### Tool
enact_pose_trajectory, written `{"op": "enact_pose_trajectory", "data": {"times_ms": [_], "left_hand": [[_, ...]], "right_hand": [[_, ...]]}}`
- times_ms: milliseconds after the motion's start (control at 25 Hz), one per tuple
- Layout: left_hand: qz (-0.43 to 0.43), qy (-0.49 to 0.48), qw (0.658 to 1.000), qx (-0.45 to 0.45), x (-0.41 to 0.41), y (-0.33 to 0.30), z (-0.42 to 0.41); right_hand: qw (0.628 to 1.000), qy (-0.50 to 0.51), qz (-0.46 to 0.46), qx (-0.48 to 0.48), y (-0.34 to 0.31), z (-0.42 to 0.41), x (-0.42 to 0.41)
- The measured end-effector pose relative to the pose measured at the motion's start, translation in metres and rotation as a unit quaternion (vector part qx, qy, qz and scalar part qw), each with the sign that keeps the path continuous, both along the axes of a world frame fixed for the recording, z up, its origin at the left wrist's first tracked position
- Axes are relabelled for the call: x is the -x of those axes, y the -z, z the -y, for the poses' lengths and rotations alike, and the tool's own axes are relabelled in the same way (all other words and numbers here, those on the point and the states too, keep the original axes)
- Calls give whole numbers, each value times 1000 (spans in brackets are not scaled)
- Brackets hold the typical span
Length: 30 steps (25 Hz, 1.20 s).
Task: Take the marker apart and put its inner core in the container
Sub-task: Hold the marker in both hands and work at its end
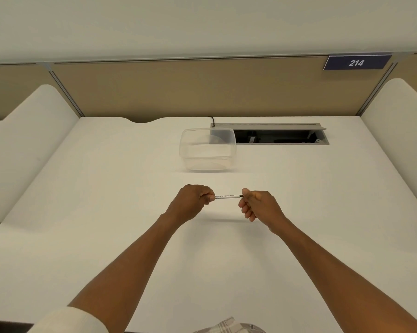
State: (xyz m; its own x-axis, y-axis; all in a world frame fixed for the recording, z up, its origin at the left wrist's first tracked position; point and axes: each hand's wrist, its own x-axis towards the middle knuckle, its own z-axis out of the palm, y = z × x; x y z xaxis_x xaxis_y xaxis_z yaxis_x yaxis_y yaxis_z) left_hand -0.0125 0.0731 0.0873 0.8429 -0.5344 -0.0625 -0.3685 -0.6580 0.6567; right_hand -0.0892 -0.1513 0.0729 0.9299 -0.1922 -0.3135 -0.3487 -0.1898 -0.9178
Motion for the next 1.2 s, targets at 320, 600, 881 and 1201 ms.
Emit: {"op": "enact_pose_trajectory", "data": {"times_ms": [320,600,881,1201], "left_hand": [[13,-2,1000,1,8,-1,-8],[22,3,1000,3,18,-5,-15],[41,13,999,-2,27,-8,-23],[53,21,998,-8,35,-9,-22]], "right_hand": [[999,2,24,-48,-3,-4,5],[999,-36,-14,-18,-8,-7,9],[998,-64,-6,-17,-14,-4,20],[998,-44,29,-21,-13,-11,31]]}}
